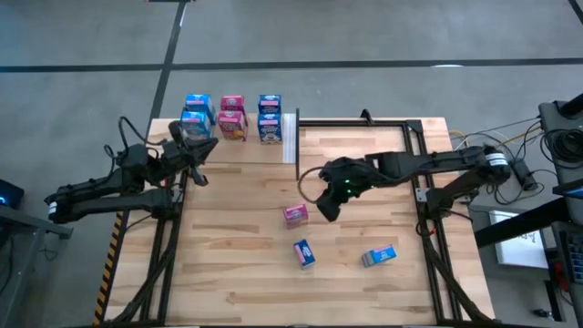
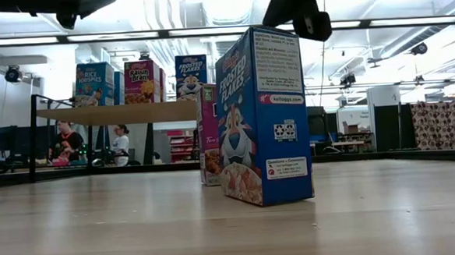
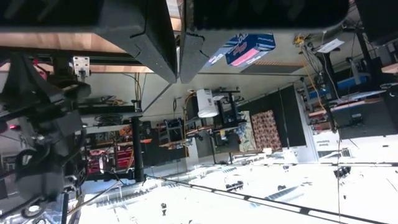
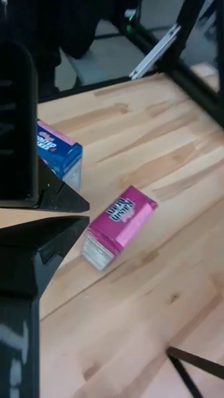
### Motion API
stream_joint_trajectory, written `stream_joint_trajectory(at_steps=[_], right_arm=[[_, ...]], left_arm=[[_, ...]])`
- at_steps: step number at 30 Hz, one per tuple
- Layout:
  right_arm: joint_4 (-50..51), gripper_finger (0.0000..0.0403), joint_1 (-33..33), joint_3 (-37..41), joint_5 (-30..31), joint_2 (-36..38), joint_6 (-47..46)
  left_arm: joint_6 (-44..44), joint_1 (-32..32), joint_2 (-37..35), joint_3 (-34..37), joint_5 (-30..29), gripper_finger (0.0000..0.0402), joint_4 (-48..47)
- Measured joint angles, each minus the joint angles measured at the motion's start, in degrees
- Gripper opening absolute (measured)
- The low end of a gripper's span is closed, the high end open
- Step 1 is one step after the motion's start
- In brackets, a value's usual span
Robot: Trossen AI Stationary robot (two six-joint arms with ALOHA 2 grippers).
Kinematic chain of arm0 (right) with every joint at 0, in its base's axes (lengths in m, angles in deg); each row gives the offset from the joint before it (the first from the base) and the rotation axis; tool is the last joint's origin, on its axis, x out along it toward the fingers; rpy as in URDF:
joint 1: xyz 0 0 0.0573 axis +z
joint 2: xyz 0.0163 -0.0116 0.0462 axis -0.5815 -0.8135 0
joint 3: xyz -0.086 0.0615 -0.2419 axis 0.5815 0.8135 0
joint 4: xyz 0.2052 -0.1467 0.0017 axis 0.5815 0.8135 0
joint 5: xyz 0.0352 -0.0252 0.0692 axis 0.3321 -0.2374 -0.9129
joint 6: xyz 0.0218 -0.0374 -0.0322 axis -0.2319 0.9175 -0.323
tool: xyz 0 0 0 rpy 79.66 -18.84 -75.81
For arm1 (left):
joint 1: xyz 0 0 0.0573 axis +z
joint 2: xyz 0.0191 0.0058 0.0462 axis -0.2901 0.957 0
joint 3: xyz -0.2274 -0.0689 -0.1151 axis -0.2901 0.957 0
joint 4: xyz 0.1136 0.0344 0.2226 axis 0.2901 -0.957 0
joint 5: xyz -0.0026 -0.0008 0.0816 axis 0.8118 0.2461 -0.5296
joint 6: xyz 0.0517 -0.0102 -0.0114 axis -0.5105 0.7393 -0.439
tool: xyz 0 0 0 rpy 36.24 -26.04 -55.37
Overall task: Stack cereal on shelf
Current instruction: Put the blue cereal box on the shelf
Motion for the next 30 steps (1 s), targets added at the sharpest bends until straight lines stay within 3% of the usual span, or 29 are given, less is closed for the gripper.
stream_joint_trajectory(at_steps=[17, 23, 30], right_arm=[[29.64, 0.0013, 9.46, -32.72, -0.44, -25.09, -20.79], [35.87, 0.0013, 13.08, -43.51, 0.02, -33.16, -24.99], [36.31, 0.0013, 15.76, -50.08, 0.04, -40.06, -26.1]], left_arm=[[-1.1, 0.0, -0.76, 0.0, 0.6, 0.0001, 1.03], [3.6, 0.0, -0.77, 0.0, 9.73, 0.0001, 1.08], [9.92, -0.24, -0.72, 0.85, 18.12, 0.0, 2.1]])
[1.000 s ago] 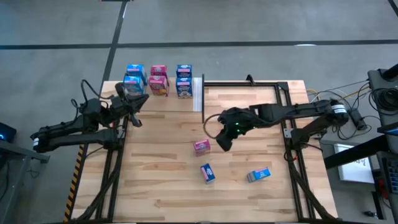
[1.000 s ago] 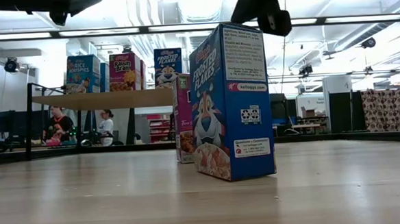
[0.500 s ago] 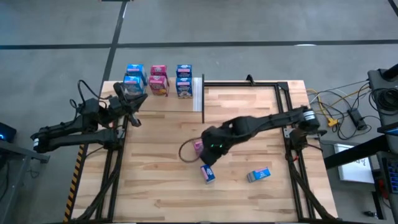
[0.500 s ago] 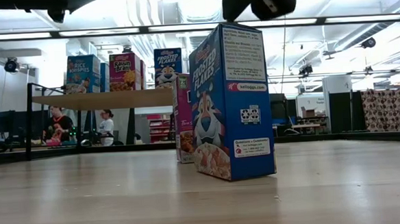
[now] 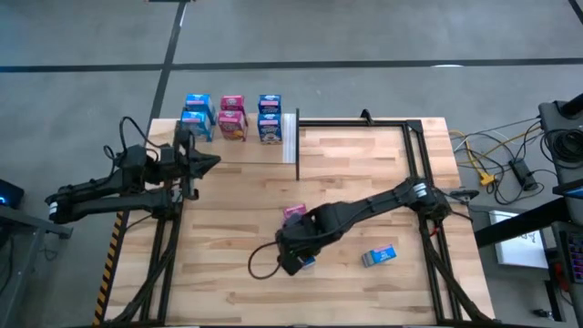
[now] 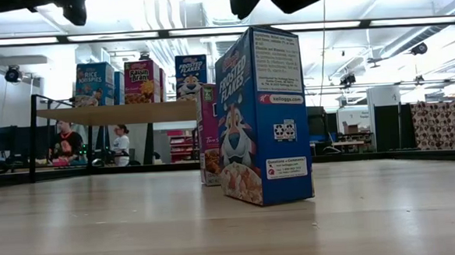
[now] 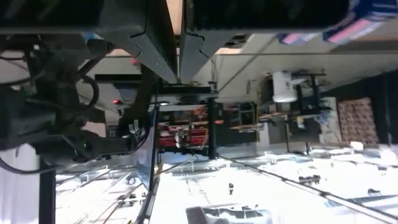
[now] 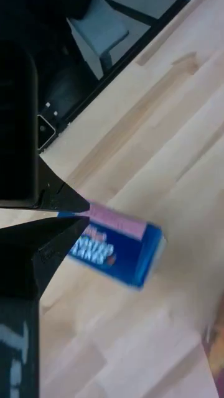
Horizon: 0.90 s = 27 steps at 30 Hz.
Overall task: Stack cereal on shelf
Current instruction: Put the blue cereal box on the shelf
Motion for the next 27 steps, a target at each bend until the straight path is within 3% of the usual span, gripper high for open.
stream_joint_trajectory(at_steps=[7, 20, 27], right_arm=[[0.5, 0.0042, 1.31, -1.7, -1.08, -2.33, 2.27], [3.15, 0.0241, 1.04, -1.73, 3.2, -1.86, 2.22], [2.82, 0.0275, 1.03, -1.55, 4.48, -3.36, 2.1]], left_arm=[[3.22, -1.82, -0.24, 2.96, 1.07, 0.0, 5.33], [2.13, -2.56, -0.44, 3.74, 1.01, 0.0, 7.38], [0.88, -2.56, -0.48, 3.68, 0.99, 0.0, 7.93]])
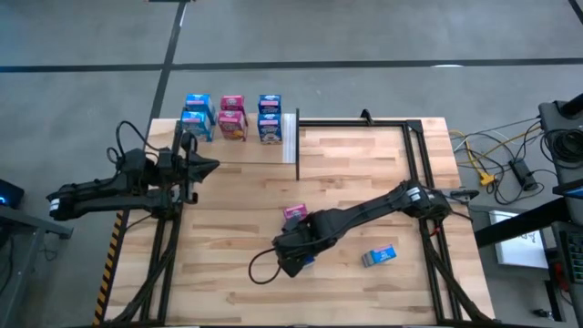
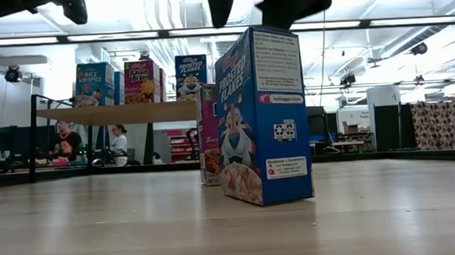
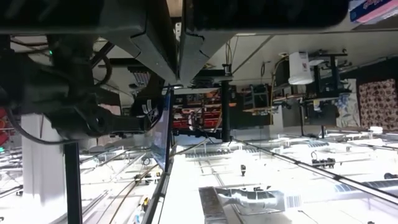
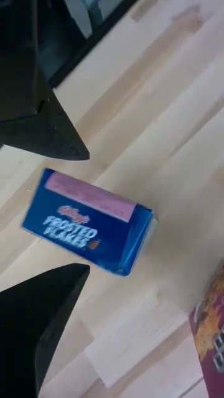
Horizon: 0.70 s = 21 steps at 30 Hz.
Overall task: Stack cereal on shelf
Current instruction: Put the blue cereal box on the shelf
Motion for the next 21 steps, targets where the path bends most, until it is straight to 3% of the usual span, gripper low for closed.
stream_joint_trajectory(at_steps=[6, 16, 21], right_arm=[[-0.05, 0.0263, -0.02, 0.04, -0.51, -2.3, 0.15], [0.51, 0.0192, -0.78, 0.09, -0.94, -2.63, 0.74], [0.41, 0.0184, -1.06, 0.09, -1.64, -2.61, 1.66]], left_arm=[[-0.59, 0.0, -0.17, -0.06, -0.04, 0.0, 0.63], [-3.03, 0.0, -0.3, -0.59, -0.07, 0.0, 0.63], [-4.05, 0.0, -0.44, -0.59, -0.11, 0.0, 0.92]])
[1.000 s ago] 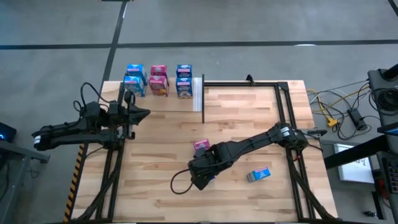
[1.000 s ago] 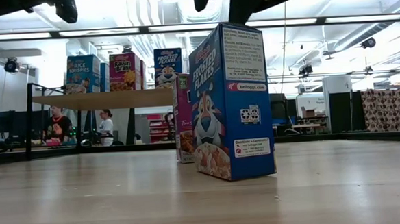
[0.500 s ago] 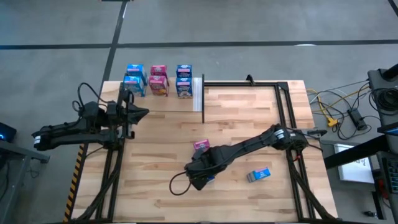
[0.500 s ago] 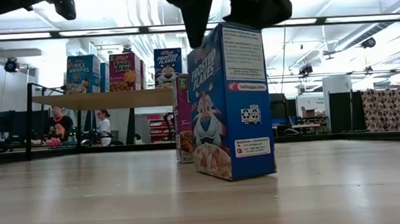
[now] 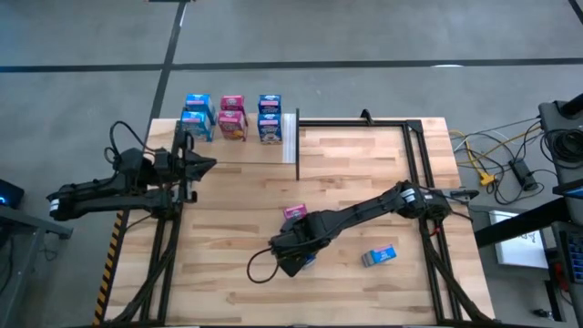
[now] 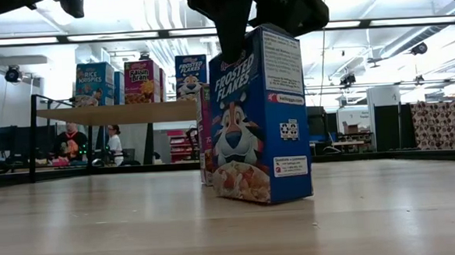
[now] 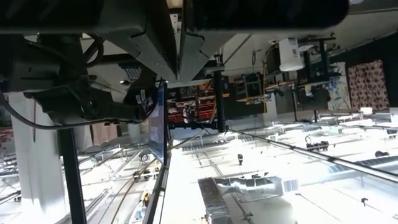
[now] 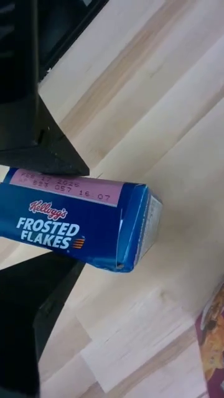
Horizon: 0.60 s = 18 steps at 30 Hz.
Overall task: Stack cereal on shelf
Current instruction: Put the blue cereal box on the shelf
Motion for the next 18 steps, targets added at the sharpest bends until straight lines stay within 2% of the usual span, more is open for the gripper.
stream_joint_trajectory(at_steps=[10, 18], right_arm=[[-0.34, 0.0171, -2.68, 0.0, -0.31, 4.58, 6.83], [-1.33, 0.0168, -3.85, 0.04, -2.81, 12.16, 15.65]], left_arm=[[-1.41, 0.0, -0.25, 0.0, 0.0, 0.0, 0.96], [-2.52, 0.0, -1.21, 0.0, 0.0, 0.0, 1.51]])
